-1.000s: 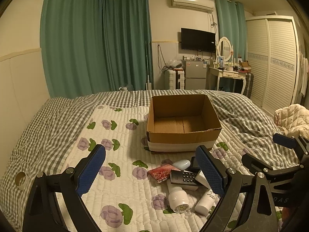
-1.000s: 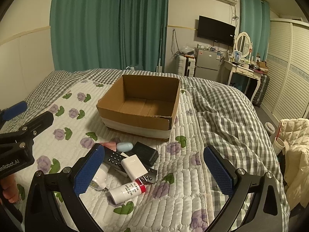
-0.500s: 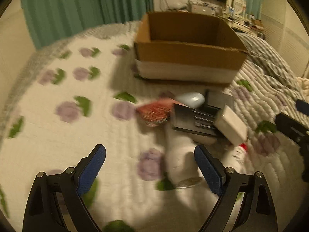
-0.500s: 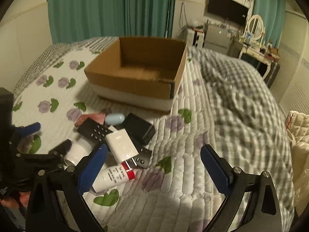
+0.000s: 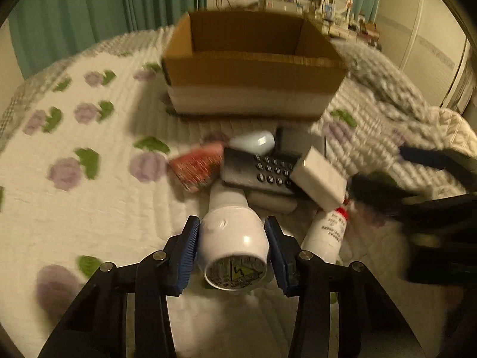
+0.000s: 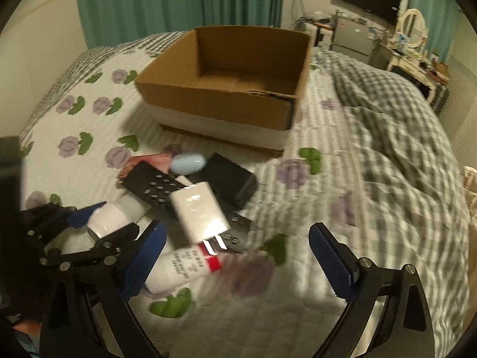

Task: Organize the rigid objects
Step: 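Grasp the white cylindrical adapter with the left gripper while the right grasps the white charger, then drop the white adapter into the box with the left gripper while the right drops the charger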

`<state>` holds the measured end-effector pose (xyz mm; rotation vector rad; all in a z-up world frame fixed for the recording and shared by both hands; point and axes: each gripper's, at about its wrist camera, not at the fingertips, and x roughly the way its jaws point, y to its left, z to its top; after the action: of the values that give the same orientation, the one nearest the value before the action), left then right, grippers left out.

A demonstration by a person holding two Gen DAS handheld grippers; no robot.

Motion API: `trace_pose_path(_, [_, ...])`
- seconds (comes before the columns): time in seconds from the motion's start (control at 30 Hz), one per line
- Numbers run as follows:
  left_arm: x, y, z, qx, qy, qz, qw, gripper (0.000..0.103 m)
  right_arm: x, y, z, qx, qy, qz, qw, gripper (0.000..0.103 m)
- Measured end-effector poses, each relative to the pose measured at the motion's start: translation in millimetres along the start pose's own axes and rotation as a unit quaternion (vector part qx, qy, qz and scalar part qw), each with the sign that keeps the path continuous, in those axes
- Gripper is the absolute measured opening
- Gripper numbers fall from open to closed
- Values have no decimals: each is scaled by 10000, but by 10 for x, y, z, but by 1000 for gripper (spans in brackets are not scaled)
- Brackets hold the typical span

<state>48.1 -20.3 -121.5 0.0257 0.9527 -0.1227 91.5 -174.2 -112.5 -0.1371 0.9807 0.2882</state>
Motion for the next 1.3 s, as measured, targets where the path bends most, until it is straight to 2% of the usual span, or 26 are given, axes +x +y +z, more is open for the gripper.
trace_pose_path(0.1, [-202,117,32,29,-238,50,9997,45,217,67,78,-8,302,241,9993,86])
trace_pose_path(0.17, [-205,219,146,-1,-313,136,9994,45,401,118,122,0,510,396,9979,85])
trace_pose_path(0.2, [-202,253,166,3,-328,150,9994,45,501,142,136,-10,642,422,9970,81])
trace_pose_path(0.23, [-199,290,175,-22,-340,147,9993,45,569,170,137,-30,724,416,9965,70])
trace_pose_path(0.33, [-218,381,176,-101,-358,103,9993,45,633,226,115,-115,805,321,9962,53])
trace_pose_path(0.43, [-269,414,186,-178,-439,98,9988,45,506,248,90,-155,588,333,9976,46])
trace_pose_path(0.57, [-412,374,246,-109,-671,79,9977,45,225,234,131,-174,196,289,9992,43])
trace_pose_path(0.67, [-477,360,392,-107,-795,-87,9967,45,-15,224,219,-228,-102,235,9994,40])
trace_pose_path(0.73, [-533,359,538,-130,-886,-122,9959,45,-155,207,316,-269,-292,256,9989,24])
trace_pose_path(0.83, [-606,331,766,-31,-1097,-9,9940,45,-259,190,430,-349,-408,252,9982,24])
trace_pose_path(0.97, [-668,312,1116,35,-1318,-108,9912,45,-373,109,623,-325,-609,404,9968,23])
trace_pose_path(1.07, [-667,290,1424,122,-1546,-45,9879,45,-521,33,898,-342,-920,436,9942,23])
trace_pose_path(1.2, [-515,274,1804,180,-1729,-93,9847,45,-589,-77,1427,-433,-1245,252,9909,23])
trace_pose_path(1.3, [-205,258,1986,250,-1597,-126,9868,45,-369,-121,1720,-526,-1185,61,9915,23])
